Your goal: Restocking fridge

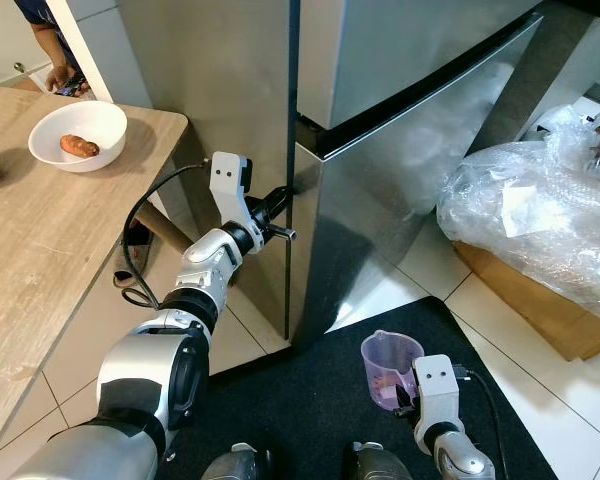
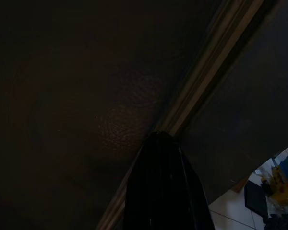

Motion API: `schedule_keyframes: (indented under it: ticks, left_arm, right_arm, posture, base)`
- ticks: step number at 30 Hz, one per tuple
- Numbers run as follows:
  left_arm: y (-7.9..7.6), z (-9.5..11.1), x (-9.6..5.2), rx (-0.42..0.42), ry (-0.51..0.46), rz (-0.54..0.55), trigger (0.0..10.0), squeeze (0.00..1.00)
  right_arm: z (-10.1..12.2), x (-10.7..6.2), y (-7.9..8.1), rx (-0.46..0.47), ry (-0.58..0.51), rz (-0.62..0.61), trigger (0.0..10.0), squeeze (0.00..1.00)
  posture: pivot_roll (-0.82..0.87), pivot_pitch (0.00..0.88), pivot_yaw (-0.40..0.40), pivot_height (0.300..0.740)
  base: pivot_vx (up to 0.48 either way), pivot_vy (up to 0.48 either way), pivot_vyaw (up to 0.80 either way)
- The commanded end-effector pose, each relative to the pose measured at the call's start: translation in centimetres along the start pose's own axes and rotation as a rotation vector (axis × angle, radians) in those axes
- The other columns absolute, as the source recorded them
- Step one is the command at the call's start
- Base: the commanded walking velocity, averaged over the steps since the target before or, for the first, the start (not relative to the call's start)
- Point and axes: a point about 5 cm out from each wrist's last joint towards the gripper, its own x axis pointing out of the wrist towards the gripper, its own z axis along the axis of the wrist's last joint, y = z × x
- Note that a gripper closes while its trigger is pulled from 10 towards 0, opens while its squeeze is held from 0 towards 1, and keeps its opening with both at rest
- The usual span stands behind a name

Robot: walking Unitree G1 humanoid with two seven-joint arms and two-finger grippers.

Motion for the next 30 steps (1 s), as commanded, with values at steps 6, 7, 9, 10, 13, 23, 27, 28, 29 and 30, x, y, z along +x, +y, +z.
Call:
schedule_keyframes:
  ticks: [6,7,9,10,13,23,27,28,29,30]
  left_arm:
    - [-3.8,-1.2,2.0,0.011,0.051,-0.186,10.0,0.00]
    - [-4.0,-1.2,2.1,0.012,0.051,-0.191,10.0,0.00]
    - [-4.1,-1.2,2.2,0.014,0.054,-0.196,10.0,0.00]
    - [-4.3,-1.2,2.3,0.018,0.058,-0.203,10.0,0.00]
    - [-4.5,-1.3,2.4,0.021,0.062,-0.213,10.0,0.00]
    - [-5.4,-1.4,2.8,0.027,0.069,-0.249,10.0,0.00]
    - [-5.7,-1.5,2.9,0.028,0.072,-0.263,10.0,0.00]
    - [-5.8,-1.5,3.0,0.029,0.074,-0.268,10.0,0.00]
    - [-5.9,-1.5,3.1,0.030,0.076,-0.273,10.0,0.00]
    - [-6.1,-1.5,3.2,0.031,0.076,-0.278,10.0,0.00]
  right_arm:
    - [-0.6,-0.5,-0.2,0.018,0.008,-0.018,10.0,0.00]
    - [-0.6,-0.4,-0.2,0.018,0.008,-0.018,10.0,0.00]
    - [-0.6,-0.4,-0.2,0.019,0.008,-0.018,10.0,0.00]
    - [-0.6,-0.4,-0.2,0.019,0.007,-0.020,10.0,0.00]
    - [-0.6,-0.4,-0.2,0.020,0.006,-0.021,10.0,0.00]
    - [-0.6,-0.5,-0.3,0.020,0.005,-0.025,10.0,0.00]
    - [-0.6,-0.5,-0.4,0.020,0.003,-0.026,10.0,0.00]
    - [-0.6,-0.5,-0.4,0.020,0.003,-0.027,10.0,0.00]
    - [-0.6,-0.5,-0.4,0.020,0.003,-0.027,10.0,0.00]
    - [-0.6,-0.5,-0.4,0.020,0.003,-0.027,10.0,0.00]
  posture:
    - [-0.18,0.241,0.058,0.740]
    - [-0.18,0.241,0.058,0.740]
    - [-0.18,0.241,0.059,0.740]
    - [-0.19,0.241,0.061,0.740]
    - [-0.19,0.239,0.062,0.740]
    - [-0.19,0.229,0.066,0.740]
    - [-0.19,0.225,0.068,0.740]
    - [-0.19,0.223,0.068,0.740]
    - [-0.20,0.221,0.069,0.740]
    - [-0.20,0.219,0.070,0.740]
  base:
    - [0.000,0.000,0.00]
    - [0.000,0.000,0.00]
    - [0.000,0.000,0.00]
    - [0.000,0.000,0.00]
    - [0.000,0.000,0.00]
    - [0.000,0.000,0.00]
    - [0.000,0.000,0.00]
    - [0.000,0.000,0.00]
    - [0.000,0.000,0.00]
    - [0.000,0.000,0.00]
